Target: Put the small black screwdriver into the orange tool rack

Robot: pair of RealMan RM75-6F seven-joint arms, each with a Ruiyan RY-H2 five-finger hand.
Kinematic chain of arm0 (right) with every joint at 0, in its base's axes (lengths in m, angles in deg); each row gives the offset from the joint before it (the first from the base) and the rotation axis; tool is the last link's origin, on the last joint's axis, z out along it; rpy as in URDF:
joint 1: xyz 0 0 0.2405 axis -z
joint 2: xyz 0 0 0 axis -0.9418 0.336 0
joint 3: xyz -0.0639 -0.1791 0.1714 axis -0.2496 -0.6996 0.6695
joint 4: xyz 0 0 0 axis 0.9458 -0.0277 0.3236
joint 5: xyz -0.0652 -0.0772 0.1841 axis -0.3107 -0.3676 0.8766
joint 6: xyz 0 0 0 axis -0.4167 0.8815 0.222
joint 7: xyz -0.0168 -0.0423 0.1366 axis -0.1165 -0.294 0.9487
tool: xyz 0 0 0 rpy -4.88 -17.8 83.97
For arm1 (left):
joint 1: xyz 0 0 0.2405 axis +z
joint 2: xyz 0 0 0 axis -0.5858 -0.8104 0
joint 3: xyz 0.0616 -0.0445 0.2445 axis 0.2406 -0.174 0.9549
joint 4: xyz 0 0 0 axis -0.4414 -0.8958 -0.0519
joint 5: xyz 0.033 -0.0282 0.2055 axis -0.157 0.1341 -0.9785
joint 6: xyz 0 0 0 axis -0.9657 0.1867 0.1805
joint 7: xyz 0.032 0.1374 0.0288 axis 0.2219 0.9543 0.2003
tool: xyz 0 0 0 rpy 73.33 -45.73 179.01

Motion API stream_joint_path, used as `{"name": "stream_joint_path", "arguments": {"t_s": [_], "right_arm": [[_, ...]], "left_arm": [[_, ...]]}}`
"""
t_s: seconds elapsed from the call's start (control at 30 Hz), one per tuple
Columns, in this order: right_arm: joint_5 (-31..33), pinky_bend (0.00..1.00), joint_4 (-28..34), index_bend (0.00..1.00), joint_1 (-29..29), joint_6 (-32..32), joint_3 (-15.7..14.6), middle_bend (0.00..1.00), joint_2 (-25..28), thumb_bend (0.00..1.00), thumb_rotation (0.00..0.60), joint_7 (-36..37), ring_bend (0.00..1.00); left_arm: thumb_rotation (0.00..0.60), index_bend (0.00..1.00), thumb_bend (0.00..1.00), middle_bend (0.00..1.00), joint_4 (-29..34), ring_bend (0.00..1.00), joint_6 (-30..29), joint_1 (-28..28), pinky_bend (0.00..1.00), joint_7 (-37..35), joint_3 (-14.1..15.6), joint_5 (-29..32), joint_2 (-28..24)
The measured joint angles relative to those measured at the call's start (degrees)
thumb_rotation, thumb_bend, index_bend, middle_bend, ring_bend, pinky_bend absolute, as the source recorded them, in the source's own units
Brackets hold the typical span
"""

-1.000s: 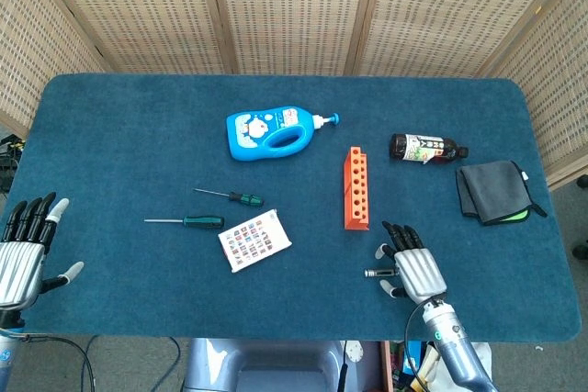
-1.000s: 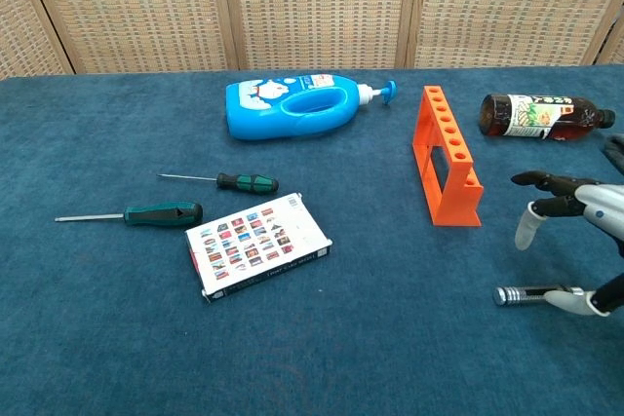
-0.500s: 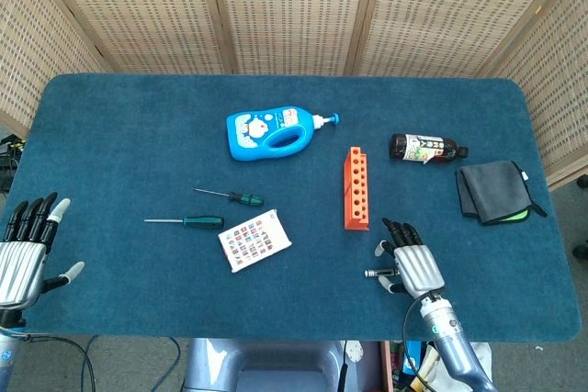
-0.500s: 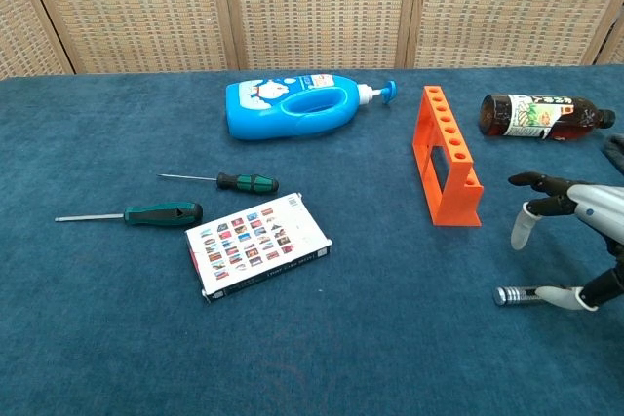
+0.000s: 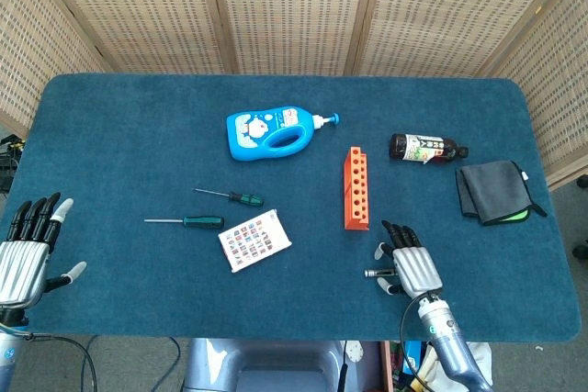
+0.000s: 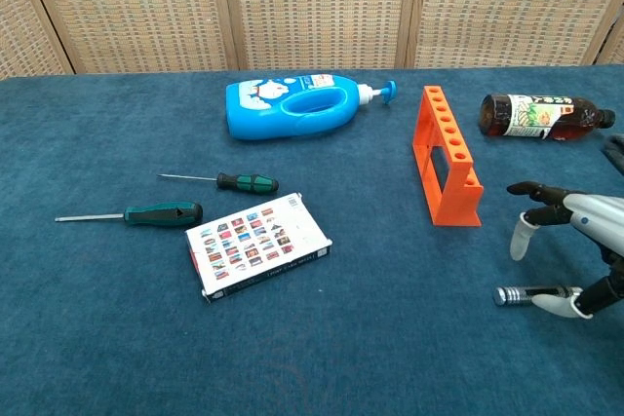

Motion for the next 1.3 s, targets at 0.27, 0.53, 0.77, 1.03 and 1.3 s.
{"name": "stream_joint_path", "arguments": {"t_s": [0.27, 0.53, 0.77, 1.03, 1.3], "right_arm": [[0.39, 0.00, -0.04, 0.43, -0.15, 0.32, -0.11, 0.00, -0.64, 0.23, 0.600, -0.42, 0.00], [0.86, 0.00, -0.32, 0.44, -0.45, 0.13, -0.36, 0.00, -1.39, 0.23, 0.600, -1.07, 0.00], [1.16, 0.00, -0.51, 0.45, -0.69, 0.07, -0.40, 0.00, -1.87, 0.23, 0.600, -1.18, 0.00], [1.91, 0.00, -0.96, 0.46, -1.19, -0.59, -0.22, 0.00, -2.26, 0.23, 0.600, -1.35, 0.00], [2.71, 0.00, -1.67, 0.46, -1.66, -1.38, -0.14, 0.00, -2.44, 0.28, 0.600, -1.36, 0.00]], "left_arm": [[0.600, 0.00, 0.00, 0.00, -0.06, 0.00, 0.12, -0.05, 0.00, -0.07, 0.01, 0.09, 0.01], [0.600, 0.00, 0.00, 0.00, -0.06, 0.00, 0.09, -0.04, 0.00, -0.09, 0.01, 0.14, -0.01], [0.600, 0.00, 0.00, 0.00, -0.13, 0.00, 0.20, -0.09, 0.00, -0.15, 0.02, 0.18, 0.01], [0.600, 0.00, 0.00, 0.00, -0.15, 0.00, 0.18, -0.09, 0.00, -0.16, 0.07, 0.13, 0.02], [0.600, 0.00, 0.00, 0.00, -0.19, 0.00, 0.26, -0.16, 0.00, -0.08, 0.11, 0.06, 0.08]]}}
